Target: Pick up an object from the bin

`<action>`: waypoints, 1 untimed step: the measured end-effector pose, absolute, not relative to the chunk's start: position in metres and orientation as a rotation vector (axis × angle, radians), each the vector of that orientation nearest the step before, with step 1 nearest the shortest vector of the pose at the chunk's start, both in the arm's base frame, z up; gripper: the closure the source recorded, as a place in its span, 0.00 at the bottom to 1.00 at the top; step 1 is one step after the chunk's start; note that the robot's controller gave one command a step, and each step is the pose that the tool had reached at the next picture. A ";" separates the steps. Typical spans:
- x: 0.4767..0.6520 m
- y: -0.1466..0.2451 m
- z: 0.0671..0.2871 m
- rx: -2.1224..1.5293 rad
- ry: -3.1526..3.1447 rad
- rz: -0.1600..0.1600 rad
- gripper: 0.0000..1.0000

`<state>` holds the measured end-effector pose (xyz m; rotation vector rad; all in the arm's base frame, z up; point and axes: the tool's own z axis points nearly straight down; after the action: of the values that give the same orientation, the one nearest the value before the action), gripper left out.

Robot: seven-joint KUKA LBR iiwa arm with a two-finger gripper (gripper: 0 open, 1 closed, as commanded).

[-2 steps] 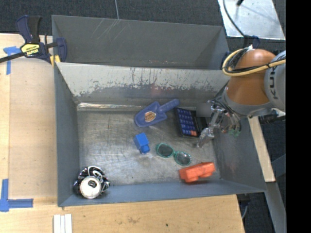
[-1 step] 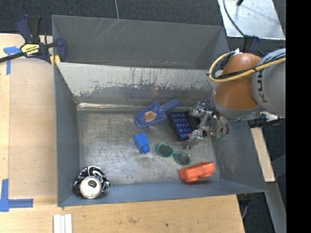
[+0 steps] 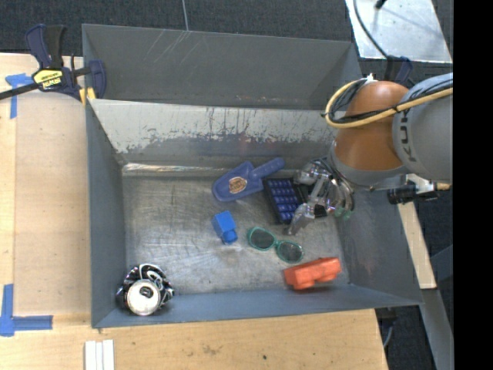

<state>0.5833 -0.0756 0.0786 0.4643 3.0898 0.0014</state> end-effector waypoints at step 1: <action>0.591 -0.055 0.077 0.624 3.067 -0.016 0.00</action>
Offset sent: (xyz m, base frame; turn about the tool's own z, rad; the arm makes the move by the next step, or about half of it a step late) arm 0.0111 -0.0111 -0.0086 -0.0179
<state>0.5910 -0.0548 0.0773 0.6239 3.0671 -0.0159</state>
